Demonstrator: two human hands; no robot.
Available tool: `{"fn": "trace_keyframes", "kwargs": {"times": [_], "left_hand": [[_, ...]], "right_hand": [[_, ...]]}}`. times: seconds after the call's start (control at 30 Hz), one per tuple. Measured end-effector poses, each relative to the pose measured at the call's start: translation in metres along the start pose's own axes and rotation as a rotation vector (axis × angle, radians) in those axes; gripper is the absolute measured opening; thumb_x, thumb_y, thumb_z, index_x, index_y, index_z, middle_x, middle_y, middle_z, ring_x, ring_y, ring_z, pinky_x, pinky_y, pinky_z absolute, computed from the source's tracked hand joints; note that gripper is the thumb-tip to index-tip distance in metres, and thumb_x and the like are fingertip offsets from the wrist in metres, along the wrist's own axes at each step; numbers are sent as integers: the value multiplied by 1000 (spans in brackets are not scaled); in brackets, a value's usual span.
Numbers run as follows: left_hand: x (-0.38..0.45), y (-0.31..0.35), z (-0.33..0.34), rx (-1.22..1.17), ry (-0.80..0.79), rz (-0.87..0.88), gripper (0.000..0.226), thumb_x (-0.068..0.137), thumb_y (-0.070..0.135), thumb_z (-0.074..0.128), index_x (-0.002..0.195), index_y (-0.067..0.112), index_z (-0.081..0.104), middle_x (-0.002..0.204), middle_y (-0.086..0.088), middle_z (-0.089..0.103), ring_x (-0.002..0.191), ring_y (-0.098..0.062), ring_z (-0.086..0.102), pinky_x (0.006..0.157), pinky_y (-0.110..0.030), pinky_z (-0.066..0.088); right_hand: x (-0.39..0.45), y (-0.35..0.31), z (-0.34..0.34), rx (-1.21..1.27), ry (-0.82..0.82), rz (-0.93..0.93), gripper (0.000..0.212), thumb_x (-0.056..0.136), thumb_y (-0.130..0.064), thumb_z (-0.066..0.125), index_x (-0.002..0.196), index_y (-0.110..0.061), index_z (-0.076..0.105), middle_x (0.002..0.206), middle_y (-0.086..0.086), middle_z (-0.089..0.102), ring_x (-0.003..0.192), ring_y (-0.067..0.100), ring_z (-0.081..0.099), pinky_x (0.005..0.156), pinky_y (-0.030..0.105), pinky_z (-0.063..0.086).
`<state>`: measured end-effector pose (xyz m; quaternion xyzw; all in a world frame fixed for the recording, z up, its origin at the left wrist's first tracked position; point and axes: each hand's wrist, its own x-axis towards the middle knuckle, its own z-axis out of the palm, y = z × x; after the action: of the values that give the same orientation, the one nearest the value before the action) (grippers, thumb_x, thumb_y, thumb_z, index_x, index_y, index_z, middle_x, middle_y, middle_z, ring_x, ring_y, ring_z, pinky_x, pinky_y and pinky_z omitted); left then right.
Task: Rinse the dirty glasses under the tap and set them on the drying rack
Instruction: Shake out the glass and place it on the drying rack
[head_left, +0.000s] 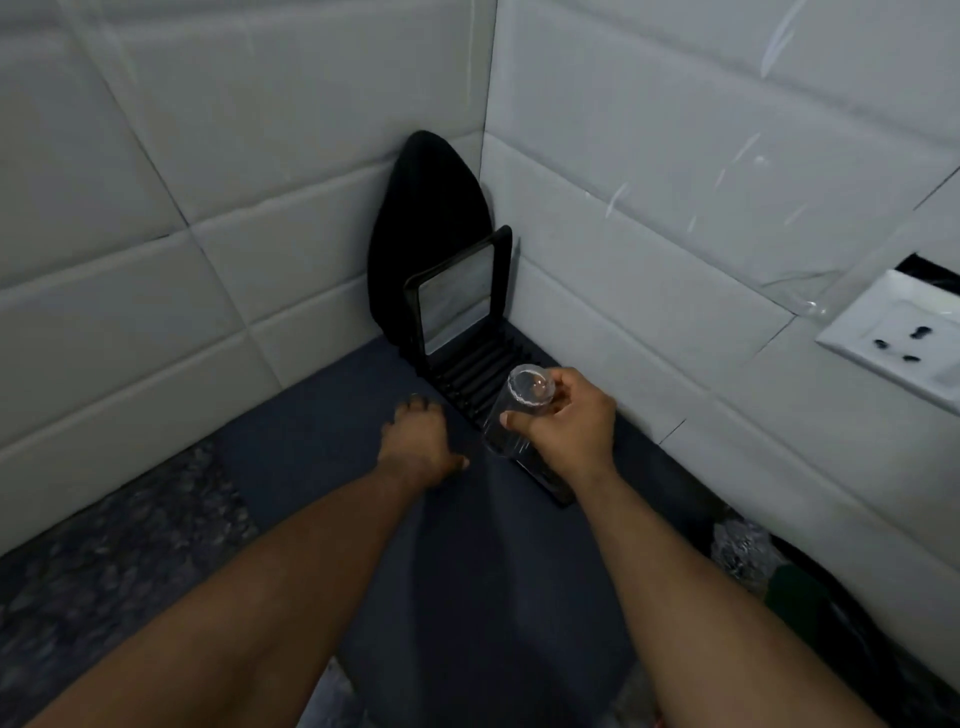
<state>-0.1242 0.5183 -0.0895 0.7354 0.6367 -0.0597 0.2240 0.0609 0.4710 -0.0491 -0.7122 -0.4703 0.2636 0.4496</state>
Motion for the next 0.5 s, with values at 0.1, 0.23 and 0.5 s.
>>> {"fn": "trace_keyframes", "kwargs": {"times": [0.1, 0.23, 0.5], "left_hand": [[13, 9, 7, -22, -63, -28, 114, 71, 63, 83, 157, 10, 31, 165, -19, 23, 150, -40, 23, 116, -56, 37], [12, 30, 17, -20, -122, -63, 133, 67, 68, 84, 162, 4, 15, 168, -28, 2, 153, -51, 4, 118, -67, 26], [16, 56, 31, 11, -172, -116, 145, 65, 62, 88, 159, -7, 3, 164, -37, -9, 149, -61, -6, 116, -75, 16]], "right_hand": [[20, 2, 0, -14, 34, -19, 55, 53, -18, 103, 100, -23, 74, 86, -13, 76, 76, -1, 72, 72, 20, 59], [43, 9, -5, -64, 76, -58, 57, 54, -20, 102, 104, -21, 74, 88, -13, 75, 78, 0, 71, 73, 22, 61], [74, 30, -16, -144, 110, -45, 59, 56, -22, 100, 108, -25, 74, 97, -7, 75, 86, 9, 72, 80, 30, 62]]}}
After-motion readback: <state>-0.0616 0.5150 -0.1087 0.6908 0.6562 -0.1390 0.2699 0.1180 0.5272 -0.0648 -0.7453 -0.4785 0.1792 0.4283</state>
